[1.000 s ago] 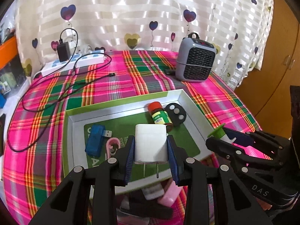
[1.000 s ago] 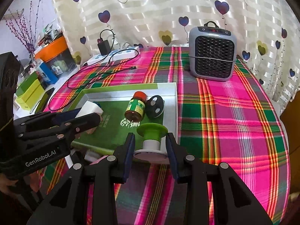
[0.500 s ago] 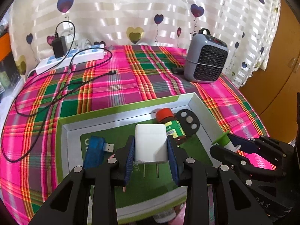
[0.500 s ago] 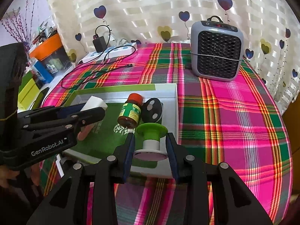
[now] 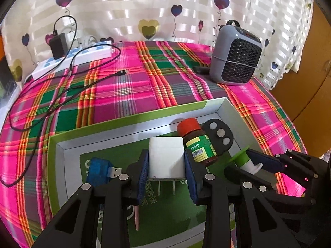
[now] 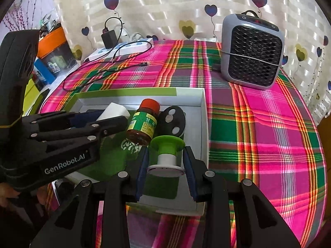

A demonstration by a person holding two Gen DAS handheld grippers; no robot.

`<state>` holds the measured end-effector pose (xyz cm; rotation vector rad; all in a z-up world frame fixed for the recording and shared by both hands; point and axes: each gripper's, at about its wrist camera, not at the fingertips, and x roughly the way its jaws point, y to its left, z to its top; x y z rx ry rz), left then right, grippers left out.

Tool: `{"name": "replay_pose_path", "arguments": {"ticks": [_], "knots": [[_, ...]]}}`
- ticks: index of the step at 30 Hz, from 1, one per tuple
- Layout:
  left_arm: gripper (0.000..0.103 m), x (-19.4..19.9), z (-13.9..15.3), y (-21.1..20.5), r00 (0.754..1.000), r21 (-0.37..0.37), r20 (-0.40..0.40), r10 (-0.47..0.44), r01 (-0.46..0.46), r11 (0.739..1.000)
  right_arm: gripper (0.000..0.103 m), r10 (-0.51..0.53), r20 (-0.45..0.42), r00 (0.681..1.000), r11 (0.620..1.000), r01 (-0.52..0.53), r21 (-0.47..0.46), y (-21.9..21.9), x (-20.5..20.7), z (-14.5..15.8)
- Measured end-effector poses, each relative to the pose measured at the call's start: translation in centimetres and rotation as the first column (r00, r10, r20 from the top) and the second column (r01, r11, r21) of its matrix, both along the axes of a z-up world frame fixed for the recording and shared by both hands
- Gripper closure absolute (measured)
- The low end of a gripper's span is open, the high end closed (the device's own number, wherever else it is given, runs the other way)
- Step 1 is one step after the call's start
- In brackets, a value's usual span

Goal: Organize rigid objects
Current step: 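Carry the white plug and green spool over the green box with both tools, then open both tools to release the plug and spool into the box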

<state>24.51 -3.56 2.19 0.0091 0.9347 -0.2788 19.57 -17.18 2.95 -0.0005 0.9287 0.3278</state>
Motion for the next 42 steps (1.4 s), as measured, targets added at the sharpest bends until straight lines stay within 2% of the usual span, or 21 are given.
{"name": "replay_pose_path", "arguments": {"ticks": [7, 19, 32, 37, 42], "knots": [[0.071, 0.5, -0.6, -0.1, 1.0, 0.028, 0.001, 0.001, -0.001, 1.0, 0.068, 0.008, 0.008, 1.0, 1.0, -0.008, -0.015, 0.5, 0.4, -0.1], [0.071, 0.9, -1.0, 0.2, 1.0, 0.013, -0.013, -0.002, 0.002, 1.0, 0.068, 0.032, 0.026, 0.999, 0.997, -0.03, -0.065, 1.3, 0.5, -0.6], [0.071, 0.9, -1.0, 0.0, 1.0, 0.009, -0.015, 0.001, -0.001, 1.0, 0.068, 0.027, 0.027, 0.999, 0.998, -0.025, -0.06, 1.2, 0.5, -0.6], [0.071, 0.6, -0.6, 0.2, 1.0, 0.0, -0.003, 0.0, 0.0, 1.0, 0.055, 0.032, 0.038, 0.999, 0.998, -0.03, -0.058, 1.2, 0.2, -0.4], [0.071, 0.2, -0.1, 0.4, 1.0, -0.009, 0.009, 0.001, -0.001, 1.0, 0.055, 0.019, 0.036, 0.999, 0.998, -0.017, -0.052, 1.1, -0.1, -0.3]]}}
